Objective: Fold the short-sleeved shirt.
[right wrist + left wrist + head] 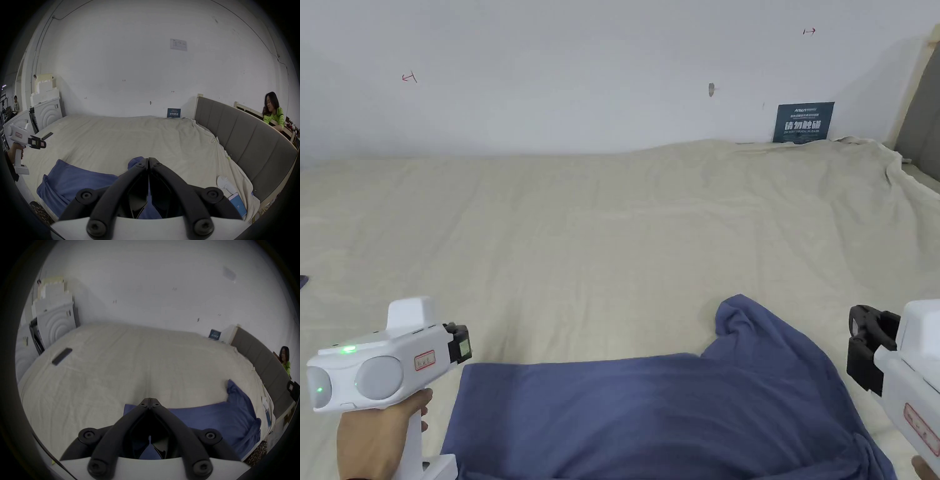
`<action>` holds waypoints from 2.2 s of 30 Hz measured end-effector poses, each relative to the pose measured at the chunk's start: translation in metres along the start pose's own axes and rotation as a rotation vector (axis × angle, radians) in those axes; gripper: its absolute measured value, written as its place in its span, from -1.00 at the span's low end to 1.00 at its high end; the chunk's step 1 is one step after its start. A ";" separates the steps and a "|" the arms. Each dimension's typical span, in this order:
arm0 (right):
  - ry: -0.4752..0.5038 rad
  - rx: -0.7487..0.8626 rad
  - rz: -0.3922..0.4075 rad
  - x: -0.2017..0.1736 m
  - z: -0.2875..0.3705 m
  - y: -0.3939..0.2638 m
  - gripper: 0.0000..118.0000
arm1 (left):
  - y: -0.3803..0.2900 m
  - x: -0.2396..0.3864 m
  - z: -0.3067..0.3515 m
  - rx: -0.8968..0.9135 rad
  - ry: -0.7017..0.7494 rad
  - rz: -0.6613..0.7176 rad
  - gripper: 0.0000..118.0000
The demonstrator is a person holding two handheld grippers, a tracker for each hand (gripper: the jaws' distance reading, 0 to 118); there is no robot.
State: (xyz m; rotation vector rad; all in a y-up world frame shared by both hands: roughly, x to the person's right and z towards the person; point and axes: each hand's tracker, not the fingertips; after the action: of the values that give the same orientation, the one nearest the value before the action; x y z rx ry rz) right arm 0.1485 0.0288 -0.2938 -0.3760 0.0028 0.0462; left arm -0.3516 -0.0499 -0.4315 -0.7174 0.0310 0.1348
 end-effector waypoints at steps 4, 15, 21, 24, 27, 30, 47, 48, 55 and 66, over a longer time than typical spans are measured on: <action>-0.010 -0.033 0.005 0.001 -0.019 -0.004 -1.00 | 0.006 -0.016 -0.058 -0.162 0.017 0.035 -0.43; -0.026 -0.122 0.002 0.012 -0.077 -0.017 -1.00 | -0.001 -0.029 -0.155 -0.333 0.119 -0.014 0.50; -0.018 -0.164 -0.017 0.012 -0.100 -0.021 -1.00 | -0.013 -0.027 -0.157 -0.366 0.108 -0.018 -0.05; 0.001 -0.197 -0.058 0.016 -0.116 -0.024 -1.00 | -0.011 -0.027 -0.154 -0.333 0.091 -0.059 -0.77; 0.006 -0.255 -0.106 0.026 -0.144 -0.028 -1.00 | -0.012 -0.029 -0.150 -0.323 0.071 -0.046 -1.00; 0.000 -0.317 -0.136 0.040 -0.179 -0.033 -0.95 | -0.009 -0.030 -0.132 -0.261 0.029 -0.037 -1.00; -0.008 -0.680 -0.078 0.052 -0.298 -0.100 -0.58 | -0.006 -0.029 -0.068 -0.161 -0.077 -0.046 -1.00; 0.011 -0.665 -0.110 0.053 -0.295 -0.098 -0.65 | -0.006 -0.027 -0.064 -0.165 -0.076 -0.043 -1.00; 0.054 -0.532 -0.090 0.048 -0.233 -0.065 -0.97 | -0.011 -0.026 -0.047 -0.167 -0.057 -0.029 -1.00; 0.154 -0.339 -0.152 0.083 -0.089 -0.033 -0.97 | -0.022 -0.043 0.006 -0.125 -0.058 -0.010 -1.00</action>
State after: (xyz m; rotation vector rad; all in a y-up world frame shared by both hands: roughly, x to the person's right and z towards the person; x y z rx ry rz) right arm 0.2338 -0.0310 -0.3657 -0.7171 0.1194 -0.1343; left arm -0.3916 -0.0672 -0.4100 -0.8385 -0.0371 0.1490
